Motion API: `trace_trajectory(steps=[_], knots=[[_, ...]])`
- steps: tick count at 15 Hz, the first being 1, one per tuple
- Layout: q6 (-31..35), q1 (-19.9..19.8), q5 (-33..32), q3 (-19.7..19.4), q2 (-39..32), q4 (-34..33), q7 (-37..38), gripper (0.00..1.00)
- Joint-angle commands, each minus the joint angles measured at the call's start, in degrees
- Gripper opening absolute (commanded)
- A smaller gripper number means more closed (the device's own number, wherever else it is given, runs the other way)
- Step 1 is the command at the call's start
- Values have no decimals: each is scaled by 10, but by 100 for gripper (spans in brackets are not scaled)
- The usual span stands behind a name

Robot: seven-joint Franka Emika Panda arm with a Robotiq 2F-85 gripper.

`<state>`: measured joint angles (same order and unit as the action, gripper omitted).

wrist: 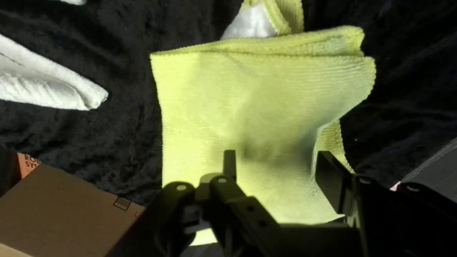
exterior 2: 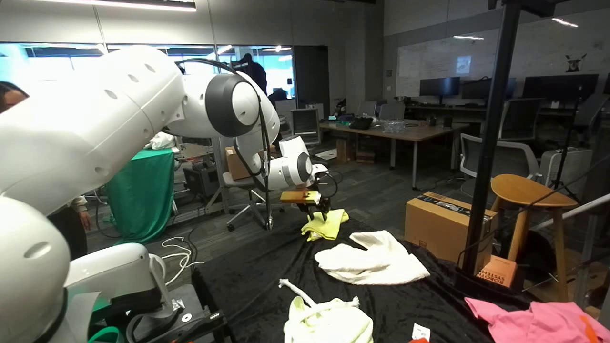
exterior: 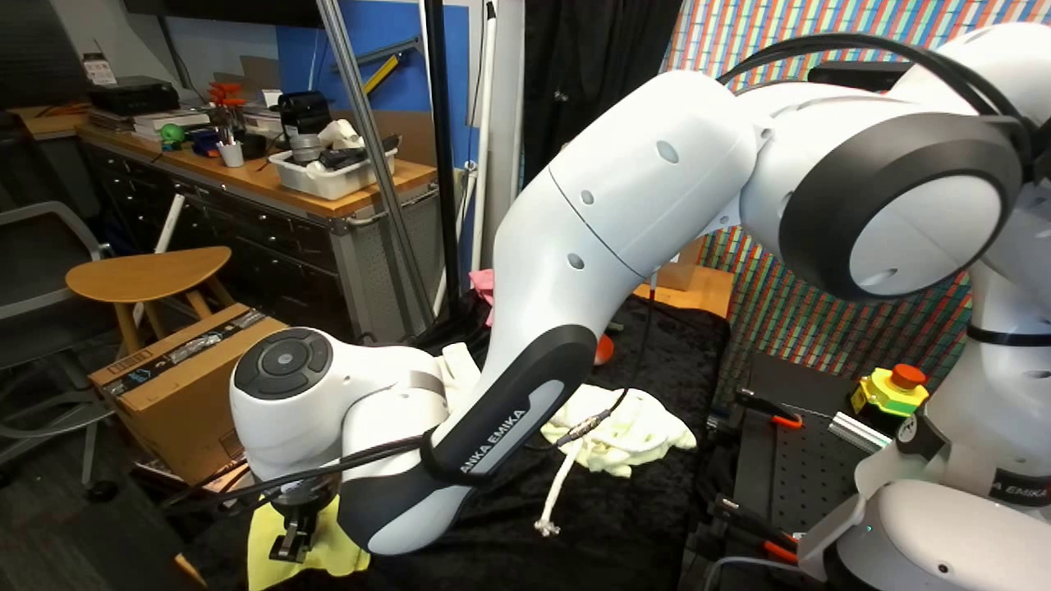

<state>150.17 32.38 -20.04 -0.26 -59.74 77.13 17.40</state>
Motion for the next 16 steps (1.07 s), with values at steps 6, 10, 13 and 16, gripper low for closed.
trace_trajectory(steps=[6,10,13,16], knots=[[11,10,-8,-11,25,29,14,100],[5,9,-6,-11,22,28,14,100],[4,11,-8,-16,31,45,18,100],[-2,12,-7,-17,46,72,20,100]])
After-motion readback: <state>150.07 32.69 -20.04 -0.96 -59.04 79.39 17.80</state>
